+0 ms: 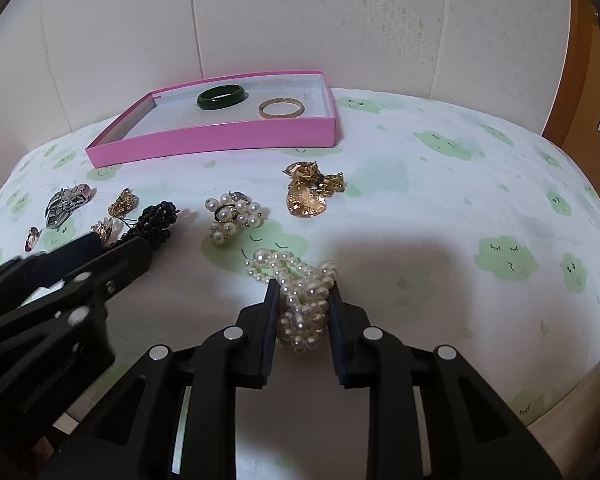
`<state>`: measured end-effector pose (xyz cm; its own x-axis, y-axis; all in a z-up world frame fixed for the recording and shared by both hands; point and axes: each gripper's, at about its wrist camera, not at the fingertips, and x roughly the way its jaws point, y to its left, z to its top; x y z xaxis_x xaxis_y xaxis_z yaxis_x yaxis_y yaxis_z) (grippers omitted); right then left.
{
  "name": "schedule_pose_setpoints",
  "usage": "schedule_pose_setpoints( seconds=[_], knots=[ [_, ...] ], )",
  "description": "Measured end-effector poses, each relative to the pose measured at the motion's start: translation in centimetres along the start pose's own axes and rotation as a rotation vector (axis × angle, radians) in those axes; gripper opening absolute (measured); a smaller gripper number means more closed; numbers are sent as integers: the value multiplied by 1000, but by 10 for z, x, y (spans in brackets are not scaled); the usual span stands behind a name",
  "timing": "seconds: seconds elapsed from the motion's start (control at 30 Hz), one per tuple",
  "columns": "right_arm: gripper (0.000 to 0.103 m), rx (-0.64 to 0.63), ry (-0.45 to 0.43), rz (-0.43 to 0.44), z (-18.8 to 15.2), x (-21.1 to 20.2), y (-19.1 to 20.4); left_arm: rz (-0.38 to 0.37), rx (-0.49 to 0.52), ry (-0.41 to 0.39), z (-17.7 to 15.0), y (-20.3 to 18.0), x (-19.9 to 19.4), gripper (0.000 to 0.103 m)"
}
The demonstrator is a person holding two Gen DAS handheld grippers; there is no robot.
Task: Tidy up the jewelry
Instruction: 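Grasp the pearl necklace with the right tool while the left tool grasps the black beaded bracelet, then lift both strands into the pink tray and open both tools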
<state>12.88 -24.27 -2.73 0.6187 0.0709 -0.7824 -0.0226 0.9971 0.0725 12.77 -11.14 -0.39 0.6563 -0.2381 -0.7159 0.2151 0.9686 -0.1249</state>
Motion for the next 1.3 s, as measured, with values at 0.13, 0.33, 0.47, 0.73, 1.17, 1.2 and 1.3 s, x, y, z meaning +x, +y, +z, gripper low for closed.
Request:
schedule_pose_setpoints(
  seconds=[0.13, 0.33, 0.47, 0.73, 1.17, 1.2, 1.3],
  knots=[
    [21, 2, -1, 0, 1, 0, 0, 7, -12, 8, 1, -2, 8, 30],
    [21, 7, -3, 1, 1, 1, 0, 24, -10, 4, -7, -3, 13, 18],
    [21, 11, -7, 4, 1, 1, -1, -9, -47, 8, -11, 11, 10, 18],
    [22, 15, -13, 4, 0, 1, 0, -47, -53, 16, -15, 21, 4, 18],
    [20, 6, -31, 13, -2, -2, 2, -81, -21, -30, -18, 12, -17, 15],
    [19, 2, -38, 11, -2, -4, 3, -79, -17, -32, -17, 11, -18, 15],
    [16, -8, -46, 11, -2, -6, 7, -85, -15, -40, -18, 10, -22, 15]
  ],
)
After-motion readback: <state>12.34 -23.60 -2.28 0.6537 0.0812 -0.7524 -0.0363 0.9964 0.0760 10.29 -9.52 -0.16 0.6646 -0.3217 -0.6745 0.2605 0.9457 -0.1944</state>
